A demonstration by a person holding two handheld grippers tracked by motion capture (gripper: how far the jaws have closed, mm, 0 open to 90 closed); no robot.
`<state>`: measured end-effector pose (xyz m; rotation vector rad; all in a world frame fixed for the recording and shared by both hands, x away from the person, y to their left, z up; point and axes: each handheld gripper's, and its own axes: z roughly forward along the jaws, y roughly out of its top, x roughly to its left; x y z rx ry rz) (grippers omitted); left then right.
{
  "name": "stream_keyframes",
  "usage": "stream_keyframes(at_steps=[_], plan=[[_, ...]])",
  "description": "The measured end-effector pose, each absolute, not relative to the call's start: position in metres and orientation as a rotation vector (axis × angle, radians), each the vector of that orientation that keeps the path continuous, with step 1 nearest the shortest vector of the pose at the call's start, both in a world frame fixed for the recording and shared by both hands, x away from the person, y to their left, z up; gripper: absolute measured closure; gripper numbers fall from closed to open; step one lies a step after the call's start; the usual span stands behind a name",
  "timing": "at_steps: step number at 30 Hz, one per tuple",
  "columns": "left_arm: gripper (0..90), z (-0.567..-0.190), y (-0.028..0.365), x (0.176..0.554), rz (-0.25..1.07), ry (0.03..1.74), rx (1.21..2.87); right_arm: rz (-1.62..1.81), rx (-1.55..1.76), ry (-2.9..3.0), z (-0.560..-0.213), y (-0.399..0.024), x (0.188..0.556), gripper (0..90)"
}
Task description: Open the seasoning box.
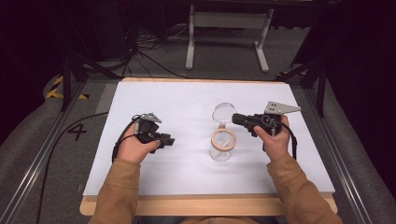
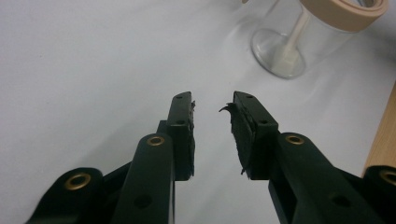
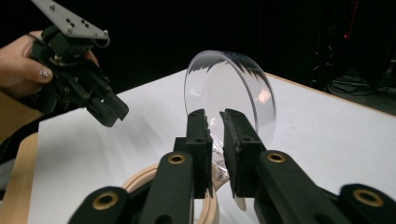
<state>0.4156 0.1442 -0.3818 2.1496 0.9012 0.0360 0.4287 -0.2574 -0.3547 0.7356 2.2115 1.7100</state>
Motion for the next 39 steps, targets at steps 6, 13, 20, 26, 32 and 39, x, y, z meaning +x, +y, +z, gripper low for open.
stream_keyframes(at_steps=[6,13,20,26,32,39], plan=[[65.6,-0.374,0.147,0.415,0.034,0.866,2.134,1.603,0.679,2.187,-0.331,-0.284,0.415,69.7],[62.3,-0.373,0.150,0.420,0.034,0.882,2.135,1.438,0.780,2.306,-0.331,-0.323,0.413,54.1],[58.7,-0.375,0.152,0.430,0.047,0.930,2.143,1.254,0.916,2.355,-0.346,-0.350,0.419,50.8],[54.9,-0.382,0.155,0.439,0.052,0.985,2.139,1.145,1.016,2.370,-0.366,-0.368,0.425,47.3],[50.9,-0.391,0.156,0.444,0.064,1.000,2.154,1.054,1.092,2.406,-0.393,-0.376,0.435,46.3],[45.1,-0.403,0.155,0.449,0.078,1.013,2.161,0.947,1.133,2.456,-0.421,-0.371,0.445,47.1]])
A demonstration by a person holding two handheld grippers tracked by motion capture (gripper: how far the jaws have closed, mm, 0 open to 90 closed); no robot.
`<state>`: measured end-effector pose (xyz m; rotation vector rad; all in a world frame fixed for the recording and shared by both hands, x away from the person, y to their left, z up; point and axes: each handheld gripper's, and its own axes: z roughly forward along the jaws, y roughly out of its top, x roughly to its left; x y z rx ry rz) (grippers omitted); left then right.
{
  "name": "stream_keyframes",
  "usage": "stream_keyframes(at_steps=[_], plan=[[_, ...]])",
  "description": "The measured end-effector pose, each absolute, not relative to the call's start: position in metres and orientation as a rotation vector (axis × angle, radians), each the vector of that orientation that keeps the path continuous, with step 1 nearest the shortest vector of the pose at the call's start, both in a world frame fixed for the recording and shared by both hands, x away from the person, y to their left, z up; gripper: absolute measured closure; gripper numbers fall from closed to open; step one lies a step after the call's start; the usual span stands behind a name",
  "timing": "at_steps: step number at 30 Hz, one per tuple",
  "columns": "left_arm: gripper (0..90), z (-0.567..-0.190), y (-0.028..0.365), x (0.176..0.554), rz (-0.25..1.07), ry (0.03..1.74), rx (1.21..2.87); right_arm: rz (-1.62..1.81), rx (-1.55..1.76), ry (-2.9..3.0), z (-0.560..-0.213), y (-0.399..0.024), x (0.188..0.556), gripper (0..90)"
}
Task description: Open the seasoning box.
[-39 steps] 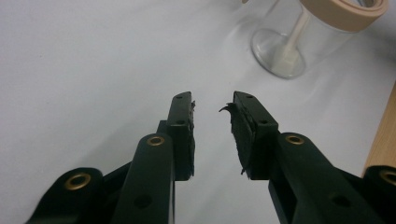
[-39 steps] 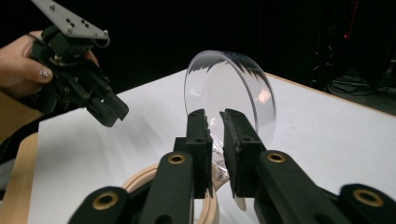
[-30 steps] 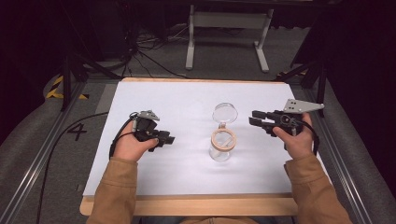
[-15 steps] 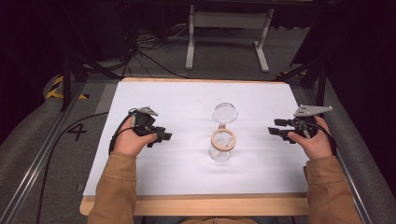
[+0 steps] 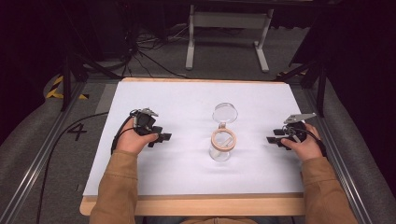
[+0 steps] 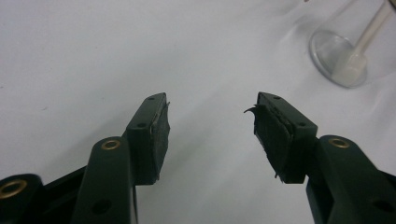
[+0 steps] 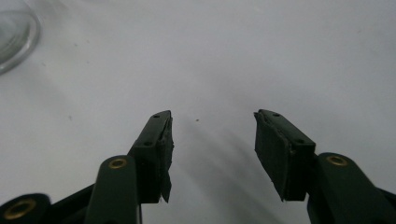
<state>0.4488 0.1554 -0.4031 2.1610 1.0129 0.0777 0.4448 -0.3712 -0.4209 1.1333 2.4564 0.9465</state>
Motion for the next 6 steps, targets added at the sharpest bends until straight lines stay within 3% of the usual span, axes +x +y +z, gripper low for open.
stream_keyframes(at_steps=[6], plan=[[41.7,-0.4089,0.1548,0.4502,0.074,1.006,2.184,0.937,1.129,2.480,-0.4277,-0.3652,0.4454,45.6]])
